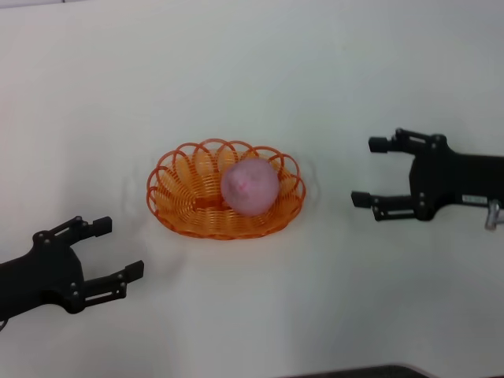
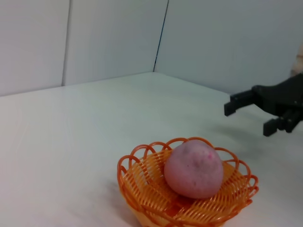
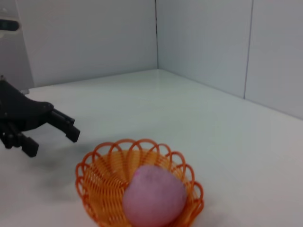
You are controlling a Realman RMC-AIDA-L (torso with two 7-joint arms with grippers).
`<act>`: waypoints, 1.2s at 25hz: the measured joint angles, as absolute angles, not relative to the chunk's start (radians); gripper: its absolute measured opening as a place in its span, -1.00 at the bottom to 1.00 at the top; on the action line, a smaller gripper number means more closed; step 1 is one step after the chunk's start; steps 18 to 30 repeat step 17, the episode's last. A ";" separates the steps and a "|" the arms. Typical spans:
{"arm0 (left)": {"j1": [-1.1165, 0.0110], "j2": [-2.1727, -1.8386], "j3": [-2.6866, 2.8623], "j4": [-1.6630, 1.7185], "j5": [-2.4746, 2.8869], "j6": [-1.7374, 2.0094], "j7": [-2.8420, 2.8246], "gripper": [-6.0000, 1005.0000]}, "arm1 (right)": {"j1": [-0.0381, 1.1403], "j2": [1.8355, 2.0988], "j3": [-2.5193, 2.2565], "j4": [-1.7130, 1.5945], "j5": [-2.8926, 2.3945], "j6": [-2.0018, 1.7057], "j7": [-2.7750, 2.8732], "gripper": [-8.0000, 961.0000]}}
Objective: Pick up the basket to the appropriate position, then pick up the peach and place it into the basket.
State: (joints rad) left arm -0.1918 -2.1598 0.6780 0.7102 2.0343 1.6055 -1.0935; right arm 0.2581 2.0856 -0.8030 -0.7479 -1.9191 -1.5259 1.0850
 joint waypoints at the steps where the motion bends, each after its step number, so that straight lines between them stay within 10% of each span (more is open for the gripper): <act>1: -0.193 -2.160 0.678 0.708 2.034 1.606 -1.093 0.76 | 0.251 2.085 -0.802 -0.745 -1.919 -1.526 1.081 0.98; 30: -0.195 -2.160 0.672 0.698 2.034 1.606 -1.090 0.76 | 0.213 2.085 -0.775 -0.735 -1.924 -1.533 1.065 0.98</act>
